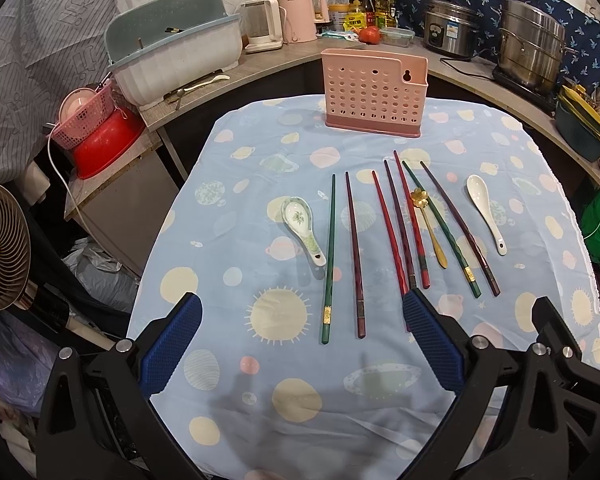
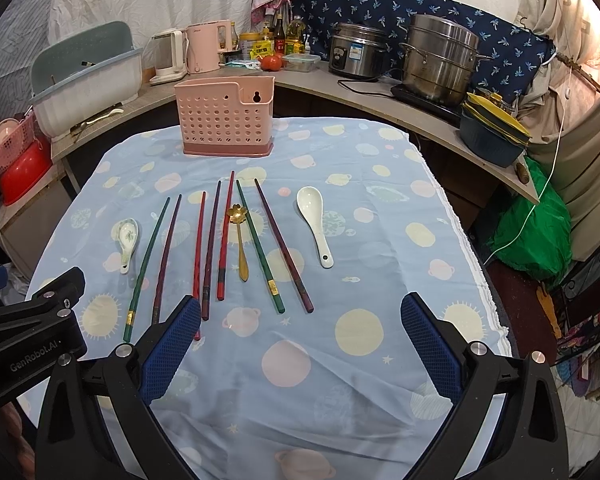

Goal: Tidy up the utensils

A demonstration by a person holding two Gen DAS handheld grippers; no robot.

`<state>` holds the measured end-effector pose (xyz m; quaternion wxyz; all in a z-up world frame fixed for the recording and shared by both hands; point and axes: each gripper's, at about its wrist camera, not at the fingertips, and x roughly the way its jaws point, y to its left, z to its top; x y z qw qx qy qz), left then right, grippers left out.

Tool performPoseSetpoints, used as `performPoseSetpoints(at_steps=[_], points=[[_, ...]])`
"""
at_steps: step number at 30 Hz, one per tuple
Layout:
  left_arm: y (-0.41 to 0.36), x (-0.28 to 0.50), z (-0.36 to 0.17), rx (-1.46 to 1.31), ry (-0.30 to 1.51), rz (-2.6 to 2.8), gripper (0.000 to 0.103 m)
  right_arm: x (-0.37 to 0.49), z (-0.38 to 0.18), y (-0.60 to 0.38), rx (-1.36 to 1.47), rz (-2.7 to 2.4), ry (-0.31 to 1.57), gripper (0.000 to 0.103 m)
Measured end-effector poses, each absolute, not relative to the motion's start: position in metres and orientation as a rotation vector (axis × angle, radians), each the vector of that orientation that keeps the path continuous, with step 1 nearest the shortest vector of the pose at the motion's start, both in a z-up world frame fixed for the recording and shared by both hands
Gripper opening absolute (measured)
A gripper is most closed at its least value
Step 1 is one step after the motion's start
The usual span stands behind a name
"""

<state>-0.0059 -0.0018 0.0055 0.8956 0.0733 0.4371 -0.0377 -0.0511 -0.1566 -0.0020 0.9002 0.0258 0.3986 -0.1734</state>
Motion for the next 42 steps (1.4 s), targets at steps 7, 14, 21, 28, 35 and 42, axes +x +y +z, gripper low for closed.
performPoseSetpoints(at_steps=[7,14,21,28,35,42], points=[[0.0011,-0.0043,0.0054,0.147,0.907,-0.072,0.096,-0.0498,-0.0049,-0.1569,0.054,-0.359,0.827,0.097],[0.0000,-0.0059,0.0074,0.147,0.905,-0.069,0.096,-0.0514,-0.0010,-0.1569,0.054,-0.359,0.827,0.096],[0.0061,-0.0026,0.0046,0.144,0.907,-0.071,0.096,-0.0515,-0.0014,-0.1571,0.054,-0.359,0.826,0.097],[0.0055,-0.0028,0.0045,0.148,0.906,-0.073,0.096,-0.0523,-0.0004,-0.1571,0.054,-0.359,0.826,0.096],[0.0056,-0.0028,0.0046,0.147,0.906,-0.072,0.096,-0.0536,0.0010,-0.1575,0.053,-0.359,0.824,0.096],[0.0048,-0.0035,0.0050,0.146,0.904,-0.073,0.096,-0.0525,-0.0016,-0.1560,0.053,-0.359,0.825,0.097]])
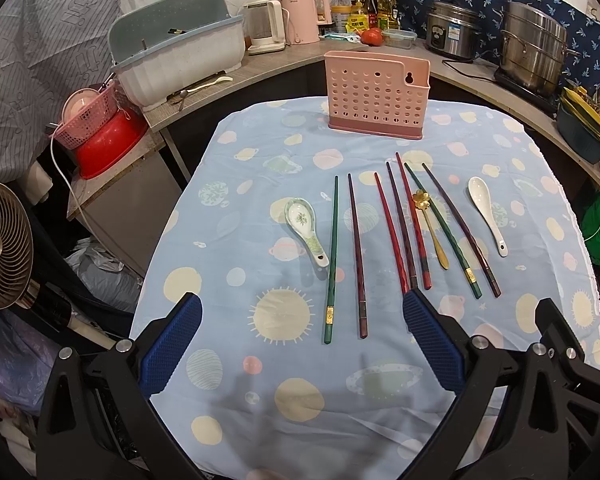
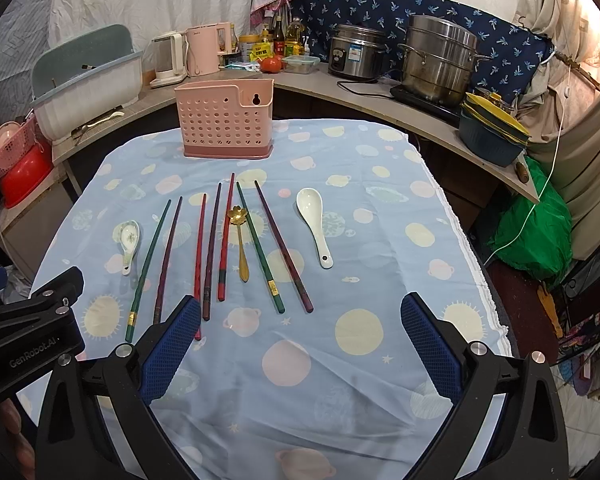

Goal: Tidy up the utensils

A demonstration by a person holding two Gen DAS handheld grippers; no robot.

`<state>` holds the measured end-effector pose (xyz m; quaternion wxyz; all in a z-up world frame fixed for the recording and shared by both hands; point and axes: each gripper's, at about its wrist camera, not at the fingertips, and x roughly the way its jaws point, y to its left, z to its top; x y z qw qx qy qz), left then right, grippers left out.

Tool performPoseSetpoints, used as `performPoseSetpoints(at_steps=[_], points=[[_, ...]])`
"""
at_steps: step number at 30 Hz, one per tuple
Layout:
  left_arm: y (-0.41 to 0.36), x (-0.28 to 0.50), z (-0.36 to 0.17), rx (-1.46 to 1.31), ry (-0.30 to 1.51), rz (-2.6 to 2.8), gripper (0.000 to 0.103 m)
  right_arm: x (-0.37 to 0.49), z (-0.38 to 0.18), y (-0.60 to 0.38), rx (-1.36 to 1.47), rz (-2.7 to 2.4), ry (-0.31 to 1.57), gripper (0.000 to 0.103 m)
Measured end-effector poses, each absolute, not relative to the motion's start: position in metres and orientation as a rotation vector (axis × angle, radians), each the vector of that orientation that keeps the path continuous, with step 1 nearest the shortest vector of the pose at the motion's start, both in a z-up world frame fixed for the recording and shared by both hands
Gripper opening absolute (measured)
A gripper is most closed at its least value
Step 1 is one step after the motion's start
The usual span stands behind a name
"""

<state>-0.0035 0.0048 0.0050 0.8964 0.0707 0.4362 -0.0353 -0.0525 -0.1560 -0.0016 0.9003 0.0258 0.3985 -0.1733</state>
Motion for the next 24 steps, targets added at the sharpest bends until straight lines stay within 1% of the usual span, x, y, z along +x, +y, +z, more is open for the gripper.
performPoseSetpoints(at_steps=[20,24], points=[[0.002,-0.006,0.007,0.142,0.903,-0.071,0.096,-0.054,0.005,-0.157,0.058,-0.358,0.822,0.097],[0.009,0.005,-0.001,0.111,0.933,-0.063,0.096,-0.052,0.002,-0.161,0.070,-0.361,0.832,0.096]])
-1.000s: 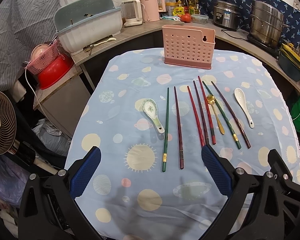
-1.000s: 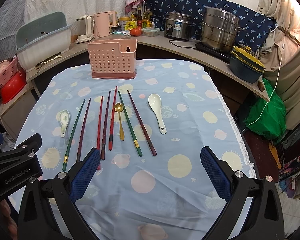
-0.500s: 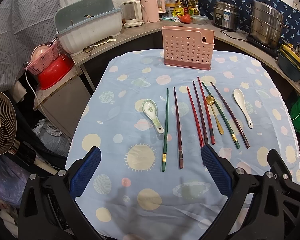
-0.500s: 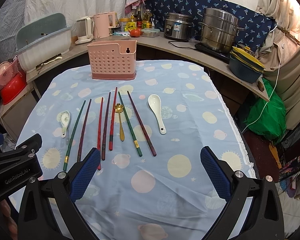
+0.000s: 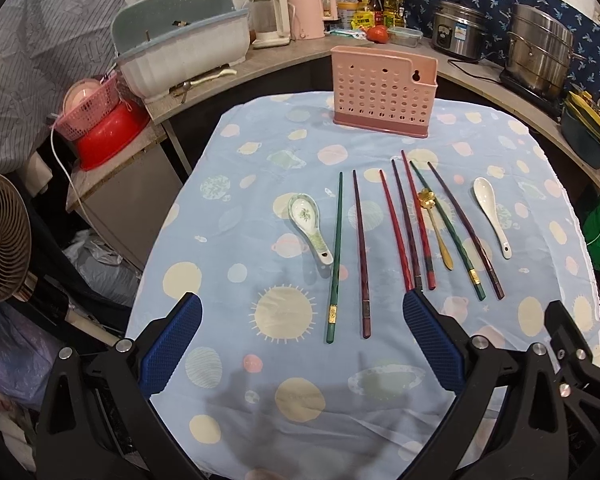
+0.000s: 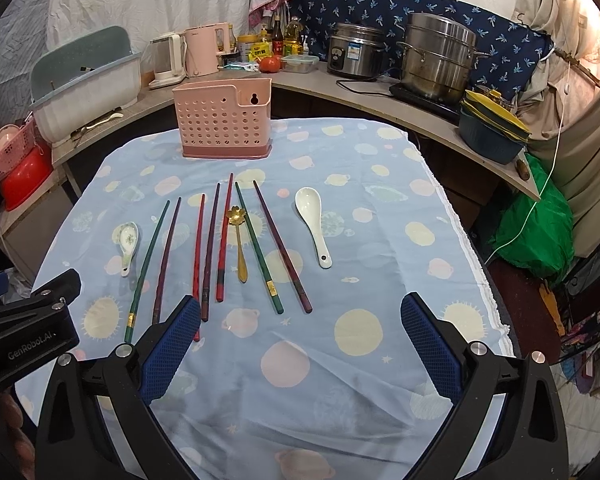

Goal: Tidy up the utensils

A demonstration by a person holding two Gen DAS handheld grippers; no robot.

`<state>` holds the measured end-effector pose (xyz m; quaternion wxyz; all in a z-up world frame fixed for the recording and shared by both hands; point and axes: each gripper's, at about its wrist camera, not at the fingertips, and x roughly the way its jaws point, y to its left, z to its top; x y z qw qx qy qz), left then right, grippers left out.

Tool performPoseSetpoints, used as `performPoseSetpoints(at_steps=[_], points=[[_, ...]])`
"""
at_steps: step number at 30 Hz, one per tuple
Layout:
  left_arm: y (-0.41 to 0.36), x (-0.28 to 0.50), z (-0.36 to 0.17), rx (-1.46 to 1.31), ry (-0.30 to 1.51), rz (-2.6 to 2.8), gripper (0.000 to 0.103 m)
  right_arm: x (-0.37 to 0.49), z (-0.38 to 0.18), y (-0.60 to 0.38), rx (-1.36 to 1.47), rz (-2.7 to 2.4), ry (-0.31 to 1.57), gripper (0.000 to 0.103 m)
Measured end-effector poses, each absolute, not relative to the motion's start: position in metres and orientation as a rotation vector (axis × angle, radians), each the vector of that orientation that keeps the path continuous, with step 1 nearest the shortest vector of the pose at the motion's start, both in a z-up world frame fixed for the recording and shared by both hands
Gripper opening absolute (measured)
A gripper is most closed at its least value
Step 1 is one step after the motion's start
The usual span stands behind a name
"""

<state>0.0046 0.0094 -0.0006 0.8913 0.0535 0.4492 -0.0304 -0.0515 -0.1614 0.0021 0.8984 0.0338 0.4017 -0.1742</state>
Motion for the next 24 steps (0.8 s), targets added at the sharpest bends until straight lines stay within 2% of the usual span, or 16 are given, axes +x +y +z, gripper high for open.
performPoseSetpoints(at_steps=[13,24], points=[[0.042,0.051,-0.047,0.037,1.015,-0.005,0.096,-0.024,-0.035,-0.189,0.106,-0.389,0.911,0.096],[0.019,0.087,-0.071,0.058,1.035,-0.042,0.096,-0.001,-0.055,-0.198,0.114,-0.390,0.945,0.096]])
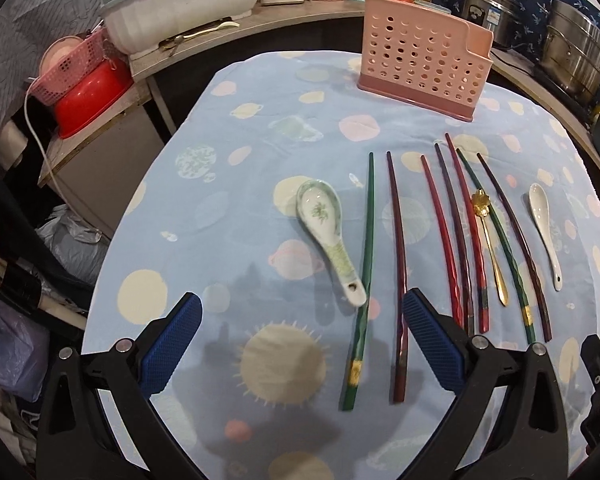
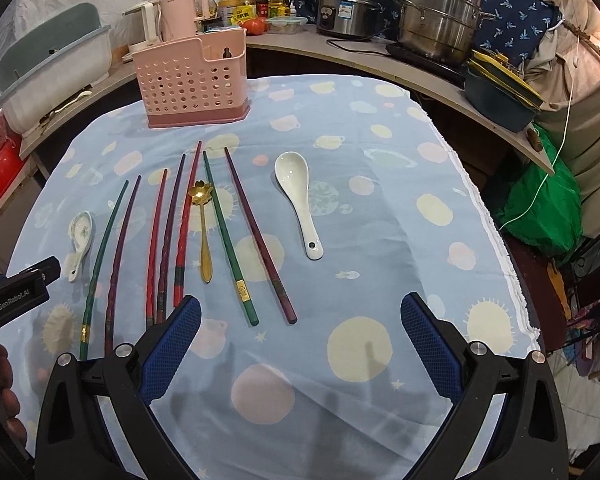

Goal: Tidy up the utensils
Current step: 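Lower the left gripper and grasp the floral ceramic spoon by its handle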

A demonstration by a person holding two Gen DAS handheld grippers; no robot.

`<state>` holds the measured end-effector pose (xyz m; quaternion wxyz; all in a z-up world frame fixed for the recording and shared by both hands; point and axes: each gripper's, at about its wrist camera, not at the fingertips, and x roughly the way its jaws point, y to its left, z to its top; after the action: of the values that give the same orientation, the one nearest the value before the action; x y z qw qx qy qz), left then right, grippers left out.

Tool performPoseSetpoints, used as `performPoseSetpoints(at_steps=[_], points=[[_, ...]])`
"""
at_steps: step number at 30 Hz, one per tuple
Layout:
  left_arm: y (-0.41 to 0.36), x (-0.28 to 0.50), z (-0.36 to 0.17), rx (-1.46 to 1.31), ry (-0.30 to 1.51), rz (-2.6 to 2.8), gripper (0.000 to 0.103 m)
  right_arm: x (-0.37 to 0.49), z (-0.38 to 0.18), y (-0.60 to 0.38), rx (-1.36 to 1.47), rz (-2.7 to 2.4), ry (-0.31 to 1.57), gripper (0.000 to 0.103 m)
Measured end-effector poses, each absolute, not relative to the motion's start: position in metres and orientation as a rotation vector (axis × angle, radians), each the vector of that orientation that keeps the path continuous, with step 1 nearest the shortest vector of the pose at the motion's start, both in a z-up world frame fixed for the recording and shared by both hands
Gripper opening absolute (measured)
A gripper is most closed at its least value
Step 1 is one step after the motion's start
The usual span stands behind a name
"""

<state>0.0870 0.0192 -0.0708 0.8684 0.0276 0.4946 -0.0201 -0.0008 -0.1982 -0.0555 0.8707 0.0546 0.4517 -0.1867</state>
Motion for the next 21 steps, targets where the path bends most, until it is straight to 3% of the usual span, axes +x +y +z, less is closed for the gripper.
performPoseSetpoints(at_steps=[4,8,11,13,15,18,21], points=[[0.013,0.105,-0.087,0.068,1.059,-0.042,0.087,0.009,-0.060,-0.205,0.122,-0.400,0.951,0.096],[0.011,0.116,-0.103,0.058,1.110,-0.070,0.067,0.019,-0.068,-0.209,0.120,-0.407,0.967,0.096],[0.013,0.119,-0.108,0.046,1.129,-0.084,0.058,0.026,-0.073,-0.211,0.123,-0.408,0.977,0.096],[0.015,0.121,-0.110,0.040,1.138,-0.095,0.048,0.029,-0.077,-0.213,0.123,-0.407,0.982,0.096],[0.015,0.122,-0.111,0.032,1.149,-0.109,0.030,0.033,-0.080,-0.215,0.127,-0.405,0.983,0.096],[0.018,0.122,-0.113,0.019,1.163,-0.120,0.017,0.039,-0.083,-0.221,0.144,-0.400,0.987,0.093],[0.021,0.121,-0.110,0.018,1.157,-0.130,0.014,0.045,-0.083,-0.227,0.130,-0.411,0.971,0.088]])
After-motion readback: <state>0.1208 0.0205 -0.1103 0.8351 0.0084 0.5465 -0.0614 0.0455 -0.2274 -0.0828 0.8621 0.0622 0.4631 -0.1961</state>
